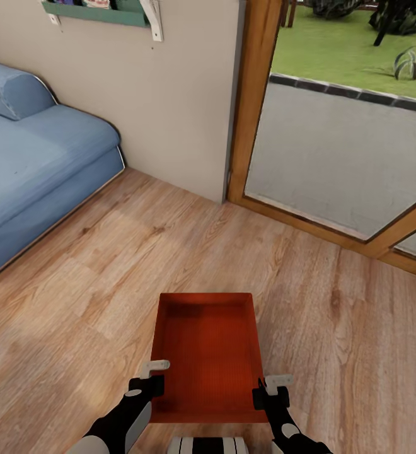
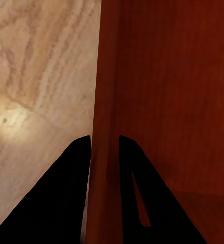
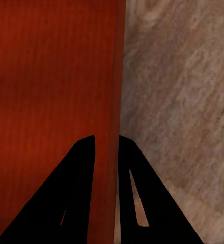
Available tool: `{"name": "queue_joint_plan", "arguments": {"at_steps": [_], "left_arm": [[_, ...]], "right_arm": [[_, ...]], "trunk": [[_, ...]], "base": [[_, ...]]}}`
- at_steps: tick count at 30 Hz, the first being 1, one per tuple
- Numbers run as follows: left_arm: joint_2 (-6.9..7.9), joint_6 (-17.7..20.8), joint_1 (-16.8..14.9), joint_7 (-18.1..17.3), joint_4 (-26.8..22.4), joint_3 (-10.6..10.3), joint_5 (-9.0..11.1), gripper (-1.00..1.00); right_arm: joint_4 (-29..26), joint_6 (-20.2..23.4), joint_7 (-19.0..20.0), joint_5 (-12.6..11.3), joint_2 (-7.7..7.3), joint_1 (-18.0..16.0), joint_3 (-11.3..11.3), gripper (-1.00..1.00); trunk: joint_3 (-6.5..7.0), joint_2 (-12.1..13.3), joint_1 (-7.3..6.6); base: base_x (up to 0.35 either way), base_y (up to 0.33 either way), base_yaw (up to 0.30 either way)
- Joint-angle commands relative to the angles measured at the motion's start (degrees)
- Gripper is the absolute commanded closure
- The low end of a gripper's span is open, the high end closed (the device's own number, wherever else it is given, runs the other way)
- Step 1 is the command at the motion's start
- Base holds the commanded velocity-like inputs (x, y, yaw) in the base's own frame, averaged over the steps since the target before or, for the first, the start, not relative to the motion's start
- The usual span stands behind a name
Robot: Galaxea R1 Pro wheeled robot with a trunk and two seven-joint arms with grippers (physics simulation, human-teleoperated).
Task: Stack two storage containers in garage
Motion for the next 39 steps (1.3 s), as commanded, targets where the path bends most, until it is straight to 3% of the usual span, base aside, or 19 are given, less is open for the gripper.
{"name": "queue_joint_plan", "arguments": {"at_steps": [1,39], "left_arm": [[0.08,0.4,0.0,1.1,0.0,-0.5,0.2,1.00],[0.13,0.4,0.0,1.1,0.1,-0.6,0.2,1.00]], "right_arm": [[-0.1,-0.4,-0.5,-0.4,-0.01,-0.1,-1.7,1.00],[-0.1,-0.5,-0.5,-0.5,0.16,-0.1,-1.7,1.00]], "trunk": [[0.16,0.4,-0.23],[6.98,15.6,-8.58]], "base": [[0.000,0.000,0.000],[0.000,0.000,0.000]]}}
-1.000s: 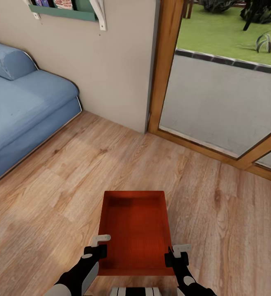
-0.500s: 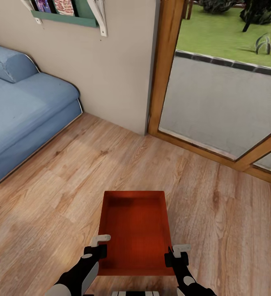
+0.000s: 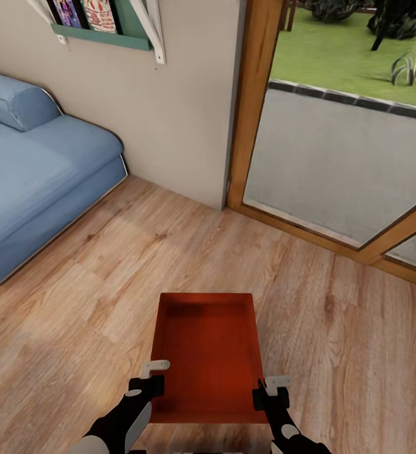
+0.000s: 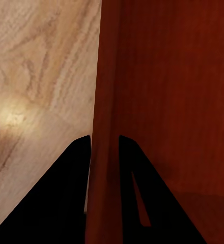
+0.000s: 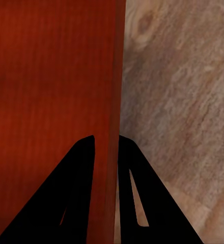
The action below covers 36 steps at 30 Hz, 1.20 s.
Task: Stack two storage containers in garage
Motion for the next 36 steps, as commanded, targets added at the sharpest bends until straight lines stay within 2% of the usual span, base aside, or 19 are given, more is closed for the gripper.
{"name": "queue_joint_plan", "arguments": {"at_steps": [1,36], "left_arm": [[0.08,0.4,0.0,1.0,0.1,-0.4,0.1,1.00],[0.08,0.4,0.0,1.0,0.5,-0.5,0.2,1.00]], "right_arm": [[-0.5,-0.2,-0.4,0.1,0.02,-0.1,-2.0,1.00],[-0.5,-0.2,-0.4,0.1,0.11,-0.1,-2.0,1.00]], "trunk": [[0.16,0.4,-0.23],[6.44,14.4,-7.92]], "base": [[0.000,0.000,0.000],[0.000,0.000,0.000]]}}
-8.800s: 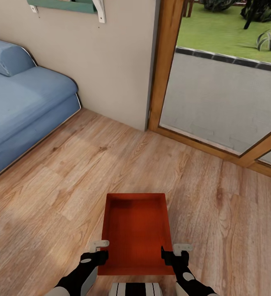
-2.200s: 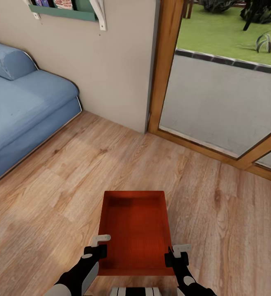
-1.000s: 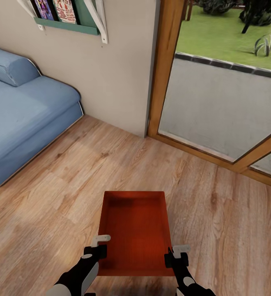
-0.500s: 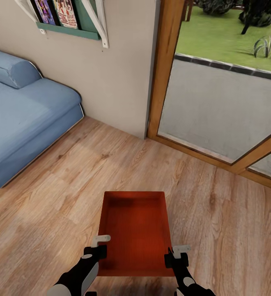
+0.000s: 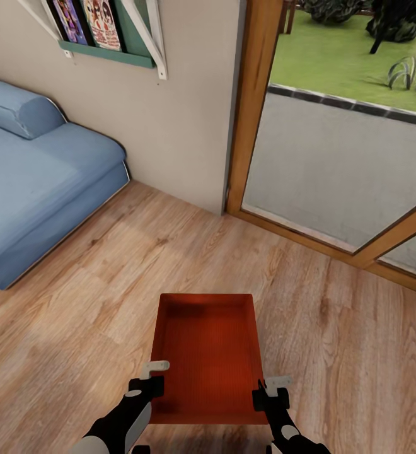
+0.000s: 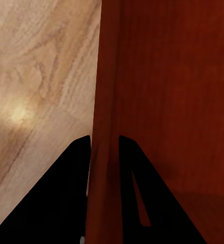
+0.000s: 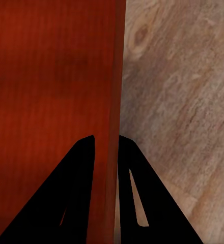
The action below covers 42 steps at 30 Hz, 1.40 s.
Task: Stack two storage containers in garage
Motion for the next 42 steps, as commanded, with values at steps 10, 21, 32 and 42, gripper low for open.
{"name": "queue_joint_plan", "arguments": {"at_steps": [10,21,32,42], "left_arm": [[0.07,0.4,0.0,1.0,0.2,-0.5,0.1,1.00],[0.07,0.4,0.0,1.0,0.2,-0.5,0.1,1.00],[0.14,0.4,0.0,1.0,-0.3,-0.4,0.1,1.00],[0.16,0.3,0.0,1.0,-0.8,-0.2,0.1,1.00]], "right_arm": [[-0.8,-0.3,-0.5,-0.1,0.11,-0.1,-1.8,1.00],[-0.8,-0.3,-0.6,-0.2,0.09,-0.1,-1.9,1.00],[-0.8,-0.3,-0.6,-0.2,0.10,-0.1,-1.9,1.00],[-0.8,-0.3,-0.6,-0.2,0.07,-0.1,-1.9,1.00]], "trunk": [[1.78,4.0,-2.20],[4.61,8.4,-4.62],[7.00,11.6,-6.38],[7.87,11.6,-6.38]], "base": [[0.000,0.000,0.000],[0.000,0.000,-0.069],[0.000,0.000,-0.066],[0.000,0.000,-0.026]]}}
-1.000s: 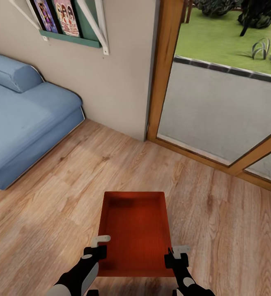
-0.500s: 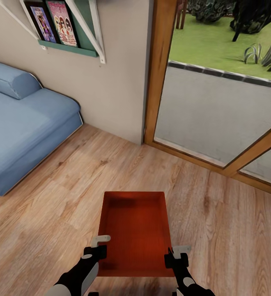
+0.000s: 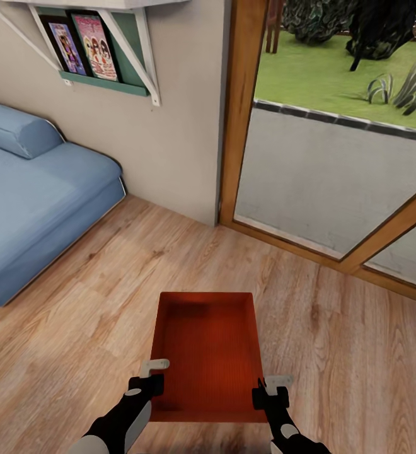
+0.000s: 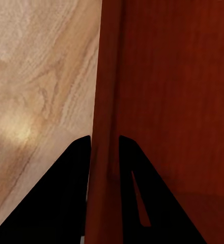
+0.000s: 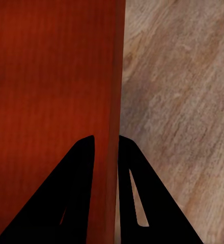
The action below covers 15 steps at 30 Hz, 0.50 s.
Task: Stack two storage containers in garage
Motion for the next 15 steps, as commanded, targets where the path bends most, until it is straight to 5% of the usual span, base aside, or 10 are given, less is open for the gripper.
{"name": "queue_joint_plan", "arguments": {"at_steps": [1,15], "left_arm": [[0.04,0.4,0.0,0.9,-0.1,0.0,-0.1,1.00],[0.04,0.4,0.0,0.9,-0.1,0.0,-0.1,1.00]], "right_arm": [[-0.3,-0.1,-0.3,0.3,0.05,-0.1,-2.3,1.00],[-0.3,-0.1,-0.3,0.3,0.01,-0.1,-2.3,1.00]], "trunk": [[0.06,0.0,0.00],[1.28,0.0,0.00]], "base": [[0.000,0.000,0.000],[0.000,0.000,0.000]]}}
